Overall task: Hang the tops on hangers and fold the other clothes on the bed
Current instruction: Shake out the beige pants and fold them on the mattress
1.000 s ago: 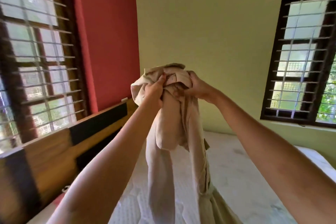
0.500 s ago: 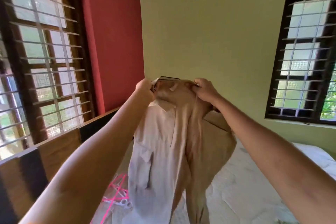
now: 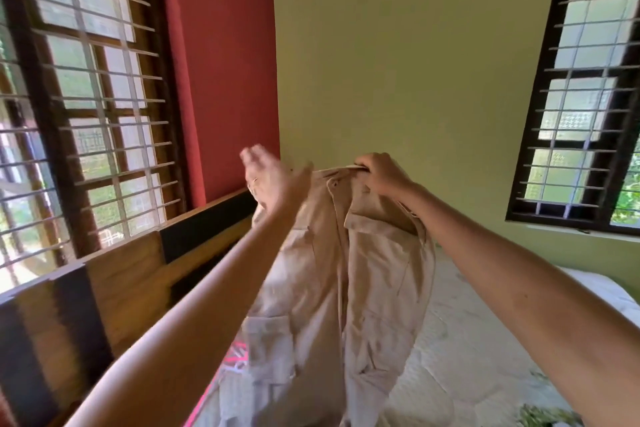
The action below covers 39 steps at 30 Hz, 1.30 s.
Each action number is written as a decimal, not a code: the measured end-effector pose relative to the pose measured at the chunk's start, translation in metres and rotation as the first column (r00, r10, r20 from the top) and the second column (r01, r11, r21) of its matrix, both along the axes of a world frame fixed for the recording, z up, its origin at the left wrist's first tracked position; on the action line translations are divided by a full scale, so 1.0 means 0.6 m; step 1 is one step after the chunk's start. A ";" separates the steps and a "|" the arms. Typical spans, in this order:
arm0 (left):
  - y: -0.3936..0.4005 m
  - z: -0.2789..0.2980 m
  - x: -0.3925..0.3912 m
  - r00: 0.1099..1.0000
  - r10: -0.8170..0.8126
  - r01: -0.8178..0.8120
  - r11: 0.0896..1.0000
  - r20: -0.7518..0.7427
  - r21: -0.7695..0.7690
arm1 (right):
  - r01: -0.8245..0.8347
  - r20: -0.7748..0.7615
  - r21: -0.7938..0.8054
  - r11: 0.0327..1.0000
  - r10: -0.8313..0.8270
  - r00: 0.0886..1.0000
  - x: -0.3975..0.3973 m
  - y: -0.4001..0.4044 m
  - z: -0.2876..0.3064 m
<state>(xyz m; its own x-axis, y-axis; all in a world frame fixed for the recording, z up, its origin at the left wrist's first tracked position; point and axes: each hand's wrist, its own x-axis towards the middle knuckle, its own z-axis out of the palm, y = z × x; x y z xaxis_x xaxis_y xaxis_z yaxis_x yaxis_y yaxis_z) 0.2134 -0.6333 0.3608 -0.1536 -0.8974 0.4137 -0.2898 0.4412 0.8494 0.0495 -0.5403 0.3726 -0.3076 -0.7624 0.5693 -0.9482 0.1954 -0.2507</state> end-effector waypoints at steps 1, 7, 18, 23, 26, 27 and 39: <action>0.019 -0.017 -0.004 0.983 -0.023 0.075 0.955 0.180 -0.288 | -0.052 -0.014 0.026 0.998 0.052 0.999 0.012 -0.005 0.007; 0.021 -0.084 0.018 0.905 -0.224 0.393 0.767 0.363 -0.506 | -0.275 0.100 0.137 0.952 0.263 0.960 0.038 0.005 0.039; 0.074 -0.082 -0.023 0.920 -0.279 0.384 0.782 0.275 -0.491 | -0.332 0.146 -0.013 0.943 0.331 0.932 0.017 0.066 0.025; 0.075 -0.070 -0.027 0.889 -0.259 0.425 0.775 0.378 -0.468 | -0.353 0.153 -0.061 0.934 0.358 0.921 0.014 0.082 0.026; 0.075 -0.052 -0.035 0.738 -0.227 0.501 0.816 0.636 -0.290 | -0.359 0.145 -0.014 0.933 0.357 0.923 0.015 0.091 0.024; 0.074 -0.043 -0.034 0.694 -0.210 0.502 0.826 0.688 -0.255 | -0.345 0.131 0.039 0.938 0.337 0.932 0.013 0.096 0.024; 0.004 0.036 -0.024 0.801 -0.058 0.216 0.957 0.596 -0.196 | -0.171 0.027 0.047 0.984 0.170 0.985 0.006 0.087 -0.049</action>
